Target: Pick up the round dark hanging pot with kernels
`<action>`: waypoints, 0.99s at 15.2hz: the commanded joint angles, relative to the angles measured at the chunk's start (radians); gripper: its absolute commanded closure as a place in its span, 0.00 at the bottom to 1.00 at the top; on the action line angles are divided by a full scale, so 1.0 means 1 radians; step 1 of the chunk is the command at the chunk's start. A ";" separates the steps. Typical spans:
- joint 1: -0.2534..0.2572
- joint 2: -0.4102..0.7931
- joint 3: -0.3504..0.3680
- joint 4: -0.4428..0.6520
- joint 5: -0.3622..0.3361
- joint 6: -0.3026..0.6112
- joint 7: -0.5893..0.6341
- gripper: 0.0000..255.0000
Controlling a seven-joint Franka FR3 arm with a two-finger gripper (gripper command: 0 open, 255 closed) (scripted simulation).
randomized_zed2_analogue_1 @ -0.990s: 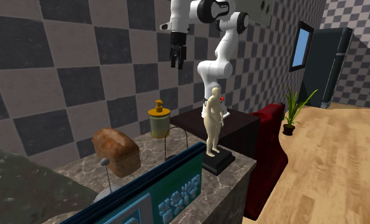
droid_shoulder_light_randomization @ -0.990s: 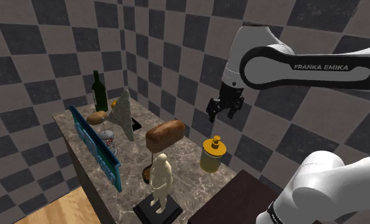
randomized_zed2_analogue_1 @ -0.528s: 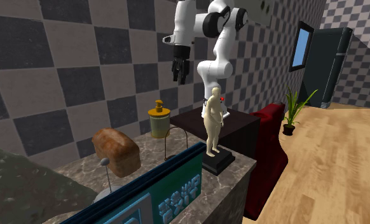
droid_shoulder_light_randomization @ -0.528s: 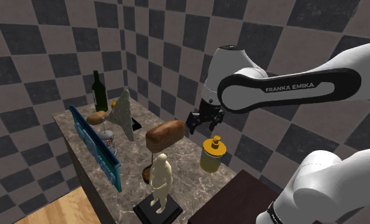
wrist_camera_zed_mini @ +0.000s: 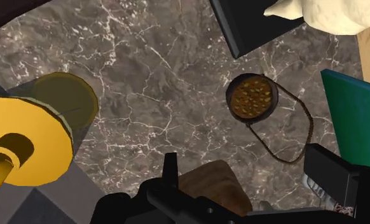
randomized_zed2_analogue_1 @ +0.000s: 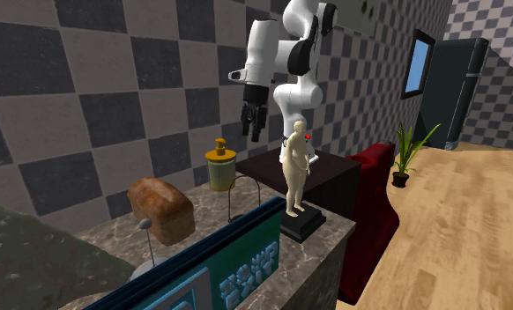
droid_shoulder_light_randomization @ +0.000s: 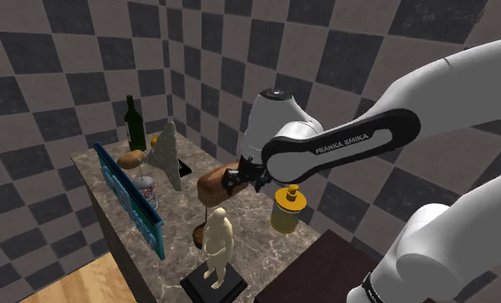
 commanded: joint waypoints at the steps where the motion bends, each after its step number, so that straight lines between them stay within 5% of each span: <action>1: -0.010 0.078 0.045 0.031 -0.037 0.060 0.078 0.00; 9: -0.027 0.414 0.131 0.215 -0.377 0.206 0.456 0.00; 15: -0.008 0.474 0.103 0.208 -0.460 0.258 0.523 0.00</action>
